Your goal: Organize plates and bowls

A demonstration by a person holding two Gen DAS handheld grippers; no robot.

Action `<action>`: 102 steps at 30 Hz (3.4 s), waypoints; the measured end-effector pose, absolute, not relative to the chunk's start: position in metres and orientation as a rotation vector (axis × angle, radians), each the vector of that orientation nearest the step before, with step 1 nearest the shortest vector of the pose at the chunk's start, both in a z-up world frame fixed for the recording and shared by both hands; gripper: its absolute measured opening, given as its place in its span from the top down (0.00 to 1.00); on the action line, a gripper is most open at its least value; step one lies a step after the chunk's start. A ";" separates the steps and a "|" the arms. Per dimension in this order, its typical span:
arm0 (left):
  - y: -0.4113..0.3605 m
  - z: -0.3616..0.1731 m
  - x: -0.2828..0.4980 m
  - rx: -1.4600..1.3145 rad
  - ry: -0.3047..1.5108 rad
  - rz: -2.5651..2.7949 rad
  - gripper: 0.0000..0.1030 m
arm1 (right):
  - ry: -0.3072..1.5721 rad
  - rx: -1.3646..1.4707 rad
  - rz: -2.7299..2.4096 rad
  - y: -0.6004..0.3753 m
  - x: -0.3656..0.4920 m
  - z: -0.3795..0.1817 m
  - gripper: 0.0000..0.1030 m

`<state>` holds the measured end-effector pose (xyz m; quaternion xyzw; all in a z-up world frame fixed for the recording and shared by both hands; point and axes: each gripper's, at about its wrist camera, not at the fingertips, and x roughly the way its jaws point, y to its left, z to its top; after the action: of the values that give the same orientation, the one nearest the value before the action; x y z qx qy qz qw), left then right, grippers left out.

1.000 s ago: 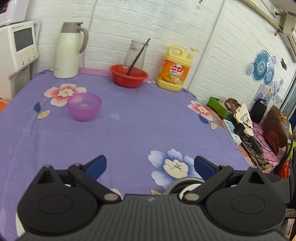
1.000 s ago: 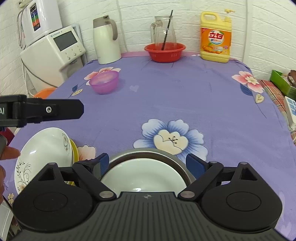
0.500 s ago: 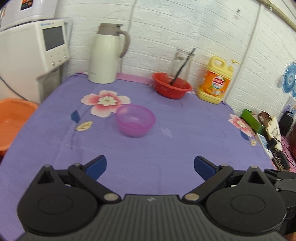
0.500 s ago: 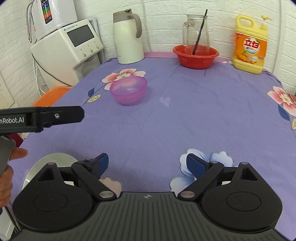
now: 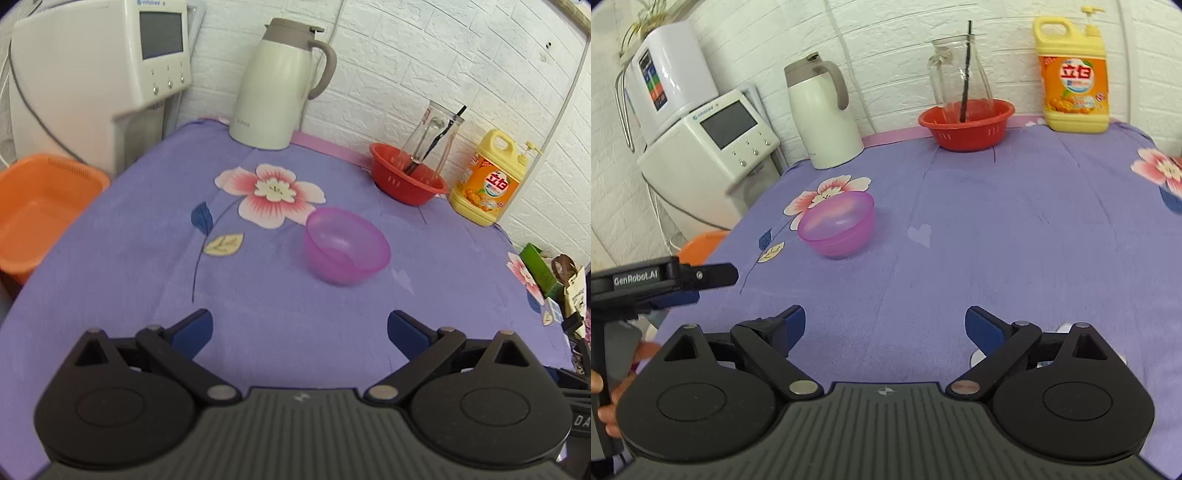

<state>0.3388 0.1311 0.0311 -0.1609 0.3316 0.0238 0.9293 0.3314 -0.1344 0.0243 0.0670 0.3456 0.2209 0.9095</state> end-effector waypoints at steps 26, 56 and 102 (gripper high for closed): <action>0.137 -0.015 0.499 -0.252 0.720 0.028 0.03 | 0.816 -0.136 0.461 -0.024 0.495 -0.023 0.00; 0.136 -0.011 0.486 -0.333 0.753 -0.069 0.57 | 0.815 -0.118 0.583 0.004 0.471 -0.007 0.09; 0.073 0.015 0.441 -0.338 0.767 -0.184 0.32 | 0.790 -0.073 0.421 -0.118 0.412 0.025 0.00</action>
<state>0.4413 0.0733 0.0150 -0.1639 0.3719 -0.0893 0.9093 0.4117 -0.1180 0.0252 -0.0355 0.3817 0.2037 0.9009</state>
